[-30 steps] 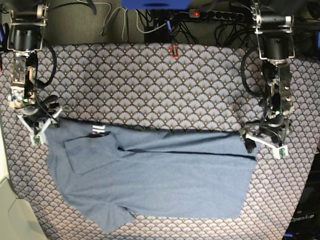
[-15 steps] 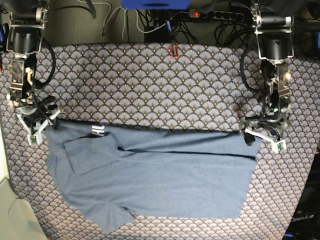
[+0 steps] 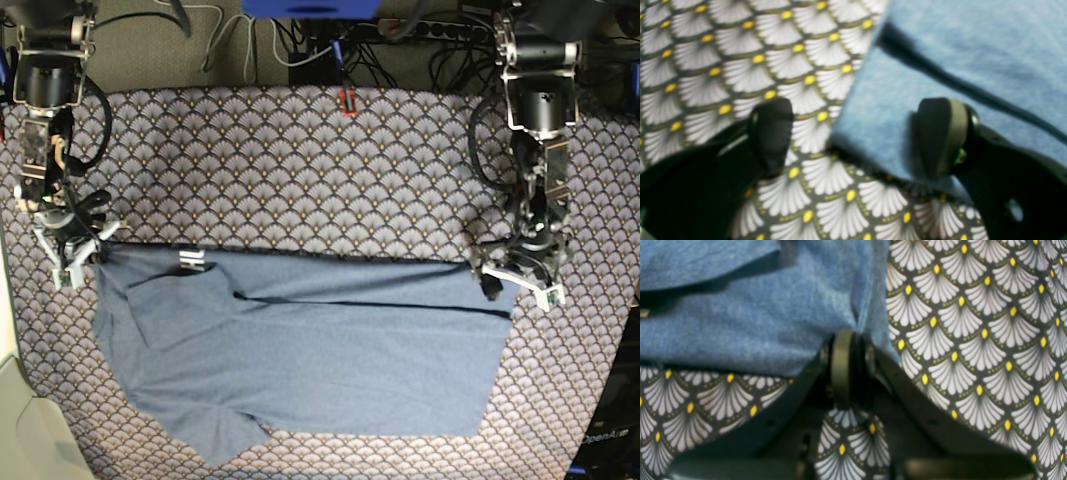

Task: Fold the T-shirt properly
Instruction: 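Release the fabric and raise both grippers back toward the collar, then drag the shirt with both grippers toward the robot, then release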

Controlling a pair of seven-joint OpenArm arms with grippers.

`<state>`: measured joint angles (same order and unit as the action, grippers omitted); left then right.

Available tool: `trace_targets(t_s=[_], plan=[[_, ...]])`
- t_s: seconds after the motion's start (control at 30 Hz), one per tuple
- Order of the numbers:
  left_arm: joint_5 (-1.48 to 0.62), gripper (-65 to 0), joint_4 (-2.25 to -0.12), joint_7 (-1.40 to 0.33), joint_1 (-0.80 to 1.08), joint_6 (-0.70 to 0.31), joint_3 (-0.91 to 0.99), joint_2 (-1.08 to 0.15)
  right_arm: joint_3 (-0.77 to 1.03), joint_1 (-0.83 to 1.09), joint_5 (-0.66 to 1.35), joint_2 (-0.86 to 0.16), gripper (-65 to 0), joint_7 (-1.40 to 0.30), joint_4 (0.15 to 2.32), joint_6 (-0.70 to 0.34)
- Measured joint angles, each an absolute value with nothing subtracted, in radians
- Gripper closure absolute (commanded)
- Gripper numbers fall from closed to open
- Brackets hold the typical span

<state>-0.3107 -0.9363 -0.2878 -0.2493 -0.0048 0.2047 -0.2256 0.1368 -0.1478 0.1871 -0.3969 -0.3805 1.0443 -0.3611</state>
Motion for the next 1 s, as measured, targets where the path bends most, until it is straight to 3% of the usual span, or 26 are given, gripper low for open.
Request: trace_targets(t_s=[0.1,0.17,0.23,0.4,0.5,0.7,1.0], plan=[[-0.31,-55.6,-0.936,-0.279,-0.247,-0.007,0.207,-0.216,0.137,-0.148,0.187,-0.397,0.0,-0.381,1.044,-0.361],[-0.31,-48.6,-0.937,-0.279,-0.247,-0.005,0.205,-0.211,0.137,-0.148,0.187,-0.393,0.0,-0.38,1.044,-0.361],[-0.31,-36.8,-0.937,-0.278,-0.247,-0.004,0.205,-0.205,0.138,-0.148,0.186,-0.389,0.0,-0.38,1.045,-0.358],[-0.317,-0.1,-0.936,-0.291,-0.247,-0.007,0.208,-0.204,0.138,-0.148,0.179,-0.387,0.0,-0.38,1.045,-0.358],[-0.322,-2.3,-0.937,-0.298,-0.247,-0.008,0.208,-0.205,0.138,-0.147,0.179,-0.387,0.0,-0.38,1.047,-0.358],[-0.324,-0.6,-1.044,-0.424,-0.203,-0.015,0.207,-0.226,0.144,-0.14,0.18,-0.394,0.0,-0.383,1.05,-0.407],[-0.324,-0.6,-1.229,-0.561,-0.126,-0.018,0.287,-0.258,0.143,0.058,0.161,-0.401,0.0,-0.454,1.316,-0.429]])
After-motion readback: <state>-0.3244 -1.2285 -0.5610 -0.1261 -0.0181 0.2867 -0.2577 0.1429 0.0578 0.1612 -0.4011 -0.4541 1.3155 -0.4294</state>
